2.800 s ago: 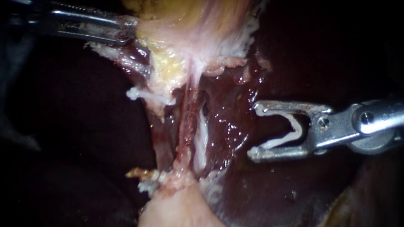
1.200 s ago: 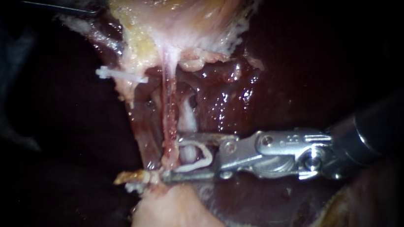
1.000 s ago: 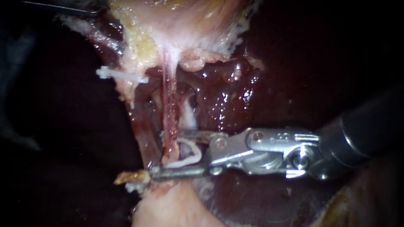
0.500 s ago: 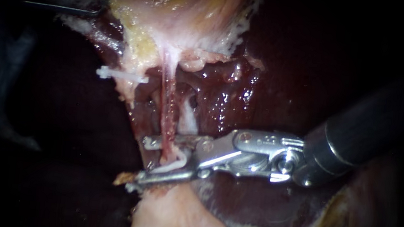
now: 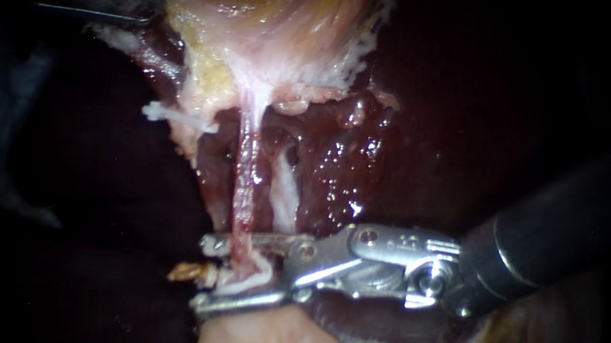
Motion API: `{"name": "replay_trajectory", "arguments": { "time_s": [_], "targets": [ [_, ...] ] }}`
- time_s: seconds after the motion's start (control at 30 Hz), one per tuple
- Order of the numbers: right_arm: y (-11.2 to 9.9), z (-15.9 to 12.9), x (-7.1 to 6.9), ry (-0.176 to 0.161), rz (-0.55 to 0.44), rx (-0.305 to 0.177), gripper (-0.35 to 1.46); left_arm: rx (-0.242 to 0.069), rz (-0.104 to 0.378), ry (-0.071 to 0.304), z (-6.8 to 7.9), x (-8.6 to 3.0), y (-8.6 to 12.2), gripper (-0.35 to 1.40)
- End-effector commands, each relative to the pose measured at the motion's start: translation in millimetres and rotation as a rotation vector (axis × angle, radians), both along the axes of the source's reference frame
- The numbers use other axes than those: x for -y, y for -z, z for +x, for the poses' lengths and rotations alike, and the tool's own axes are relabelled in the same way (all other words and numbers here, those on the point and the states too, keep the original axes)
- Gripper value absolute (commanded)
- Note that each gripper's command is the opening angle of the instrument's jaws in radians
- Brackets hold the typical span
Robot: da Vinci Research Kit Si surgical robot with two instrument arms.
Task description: Clipping first clip right tube
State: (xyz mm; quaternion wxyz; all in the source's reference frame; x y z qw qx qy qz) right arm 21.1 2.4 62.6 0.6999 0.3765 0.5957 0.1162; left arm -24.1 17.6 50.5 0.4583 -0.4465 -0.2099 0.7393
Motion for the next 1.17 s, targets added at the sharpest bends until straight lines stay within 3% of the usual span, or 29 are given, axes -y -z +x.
{"name": "replay_trajectory", "arguments": {
  "time_s": [0.03,0.27,0.37,0.53,0.77,1.17],
  "targets": [
    [0.1,0.0,0.0,0.009,0.006,0.0,0.45,0.0,0.0,0.0,0.0,0.0,0.0,-0.35],
    [-0.4,0.0,-0.4,-0.005,0.032,0.019,0.28,-0.001,-0.001,0.001,-0.1,0.0,-0.1,-0.35],
    [-0.5,-0.3,-0.6,-0.008,0.042,0.025,0.1,-0.001,-0.001,0.001,-0.1,0.0,-0.1,-0.35],
    [-0.6,-0.8,-0.8,-0.014,0.112,0.057,-0.34,-0.001,-0.001,0.001,-0.1,0.0,-0.1,-0.35],
    [-1.5,-1.1,-1.1,-0.002,0.133,0.096,-0.35,-0.001,-0.001,0.001,-0.1,0.1,-0.1,-0.35],
    [-1.9,-1.1,-0.8,0.0,0.145,0.106,-0.35,0.0,-0.001,0.0,0.0,0.0,-0.1,-0.35]
  ]
}}
